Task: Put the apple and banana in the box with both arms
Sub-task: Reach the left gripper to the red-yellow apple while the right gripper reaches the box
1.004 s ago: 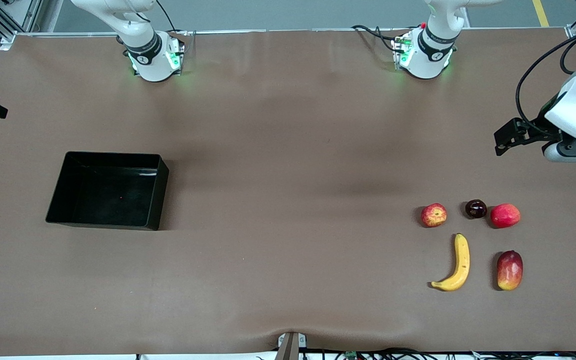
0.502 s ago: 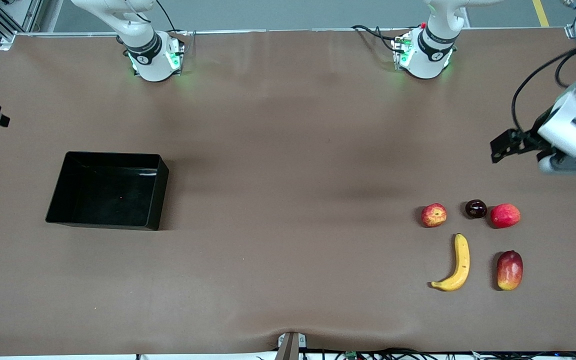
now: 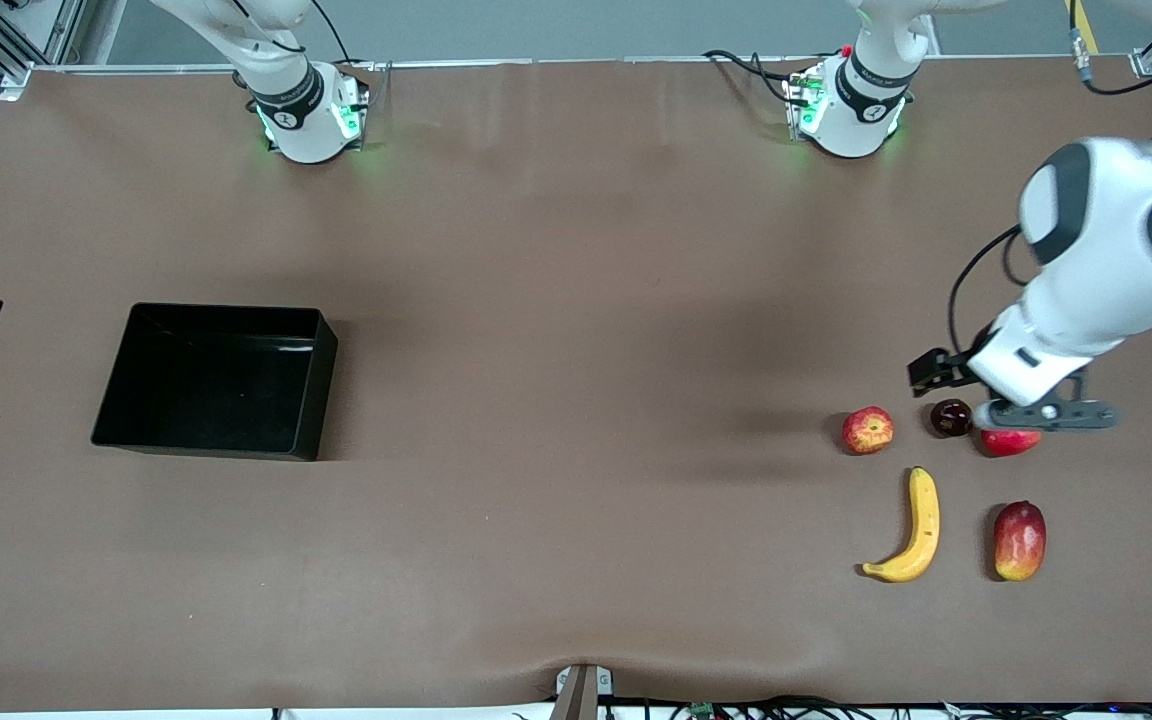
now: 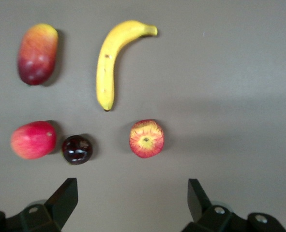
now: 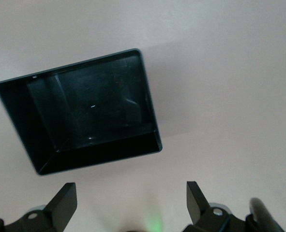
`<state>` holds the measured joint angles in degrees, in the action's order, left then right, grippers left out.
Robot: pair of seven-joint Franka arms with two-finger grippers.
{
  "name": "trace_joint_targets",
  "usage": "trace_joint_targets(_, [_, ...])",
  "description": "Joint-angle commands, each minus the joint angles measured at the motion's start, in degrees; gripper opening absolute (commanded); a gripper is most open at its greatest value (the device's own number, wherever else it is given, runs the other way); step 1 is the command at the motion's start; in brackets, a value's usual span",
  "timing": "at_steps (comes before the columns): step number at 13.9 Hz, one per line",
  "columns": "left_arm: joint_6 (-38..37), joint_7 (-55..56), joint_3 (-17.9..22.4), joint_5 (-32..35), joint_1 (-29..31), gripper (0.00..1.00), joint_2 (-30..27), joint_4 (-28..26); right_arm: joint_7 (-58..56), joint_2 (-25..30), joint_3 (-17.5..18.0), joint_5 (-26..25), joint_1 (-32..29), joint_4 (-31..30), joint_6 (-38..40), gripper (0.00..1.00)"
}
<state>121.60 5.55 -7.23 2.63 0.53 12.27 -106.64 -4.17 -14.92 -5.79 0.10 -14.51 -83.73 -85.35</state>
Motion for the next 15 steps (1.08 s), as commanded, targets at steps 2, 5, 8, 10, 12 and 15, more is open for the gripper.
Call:
trace_joint_targets(2, [7.05,0.26,-0.06,-0.25,0.26,1.0,4.76,-3.05,-0.57,-4.58,0.7,-0.01,-1.31,-2.13,-1.39,1.0])
trace_joint_targets(5, [13.91,0.26,-0.06,-0.16,0.35,1.0,10.65,-2.96,-2.67,-5.38,0.78,-0.01,-2.46,-8.36,-11.56,1.0])
trace_joint_targets(8, [17.79,0.43,-0.06,-0.25,0.35,1.0,14.44,-2.96,-8.47,-7.04,0.78,0.08,-3.68,-15.57,-23.43,1.0])
trace_joint_targets(10, [19.63,0.43,-0.06,-0.25,0.43,1.0,16.2,-3.05,-13.2,-9.24,0.87,0.43,-4.21,-16.47,-25.39,1.0])
trace_joint_targets(12, [21.04,0.43,-0.06,-0.25,0.43,1.0,17.87,-2.96,-15.34,-10.56,0.87,0.96,-4.56,-16.47,-25.48,1.0])
trace_joint_targets(15, [21.93,0.43,-0.06,-0.25,0.52,1.0,19.11,-3.05,-16.74,-12.05,1.05,1.05,-4.56,-16.55,-25.75,0.64])
